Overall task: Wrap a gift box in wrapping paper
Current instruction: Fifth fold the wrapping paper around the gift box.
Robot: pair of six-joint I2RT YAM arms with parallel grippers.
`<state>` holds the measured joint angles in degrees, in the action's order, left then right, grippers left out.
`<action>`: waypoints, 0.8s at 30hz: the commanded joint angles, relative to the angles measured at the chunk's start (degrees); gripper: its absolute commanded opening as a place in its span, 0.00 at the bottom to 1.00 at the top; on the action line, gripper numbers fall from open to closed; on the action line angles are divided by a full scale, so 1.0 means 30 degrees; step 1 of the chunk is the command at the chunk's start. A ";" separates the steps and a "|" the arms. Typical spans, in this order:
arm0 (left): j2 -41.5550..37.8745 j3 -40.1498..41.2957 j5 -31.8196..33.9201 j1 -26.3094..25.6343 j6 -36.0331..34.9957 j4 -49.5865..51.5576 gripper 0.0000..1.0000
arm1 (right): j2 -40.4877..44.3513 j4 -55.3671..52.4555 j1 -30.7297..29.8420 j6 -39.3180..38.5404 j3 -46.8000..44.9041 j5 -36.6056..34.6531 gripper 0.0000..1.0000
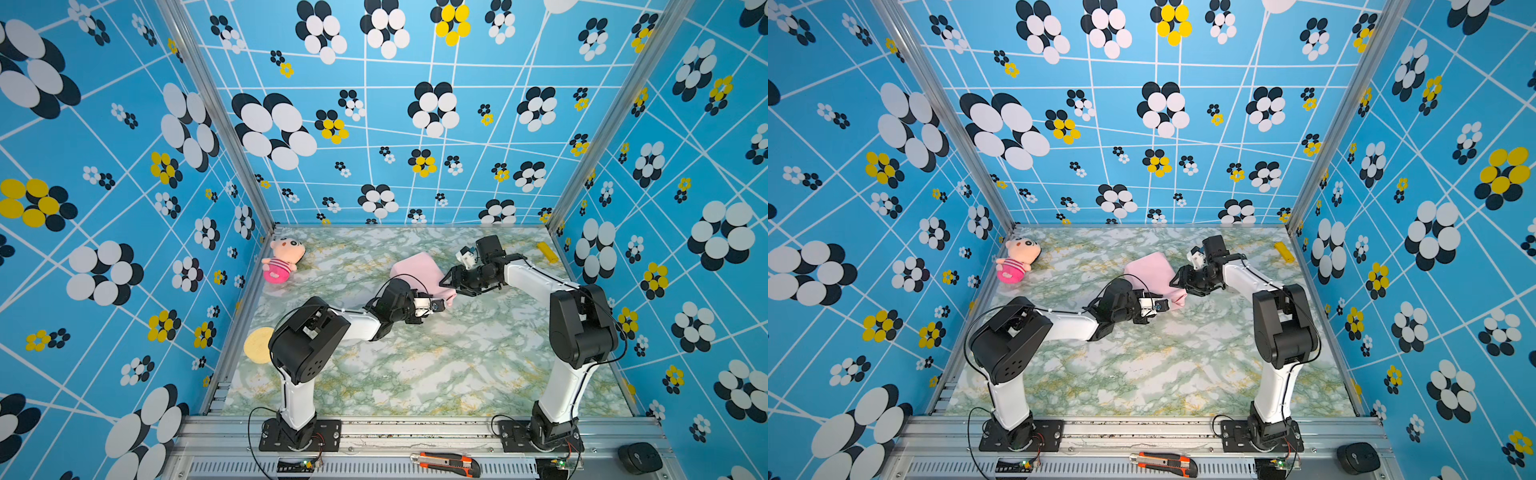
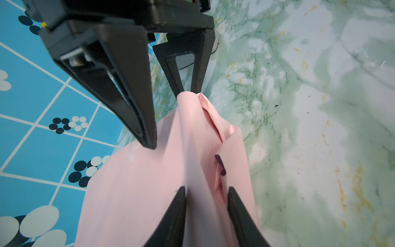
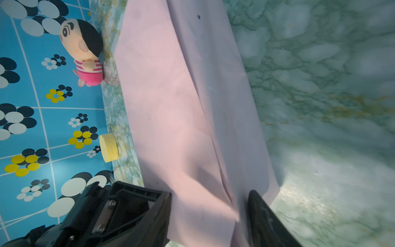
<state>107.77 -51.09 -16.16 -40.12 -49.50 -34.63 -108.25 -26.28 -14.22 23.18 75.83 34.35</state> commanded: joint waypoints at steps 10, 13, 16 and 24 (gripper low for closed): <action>-0.0208 -0.0457 -0.1778 0.0524 -0.1786 0.6245 0.32 | 0.2041 0.3526 -0.0924 0.3769 -0.4274 0.0945 0.33; -0.0296 -0.0519 -0.1996 0.0765 -0.2055 0.6703 0.31 | 0.3316 0.4853 -0.0945 0.4811 -0.5592 0.0319 0.38; -0.0352 -0.0548 -0.2183 0.0906 -0.2305 0.7150 0.30 | 0.4676 0.4687 -0.0906 0.3769 -0.6169 -0.0932 0.50; -0.0414 -0.0782 -0.3073 0.1355 -0.2677 0.7970 0.30 | 0.9275 0.4396 -0.0479 -0.8934 -0.7485 -0.4949 0.65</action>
<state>105.65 -54.54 -23.62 -37.04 -56.88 -22.20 -83.83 -12.95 -15.97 16.43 54.98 24.93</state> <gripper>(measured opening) 0.303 0.649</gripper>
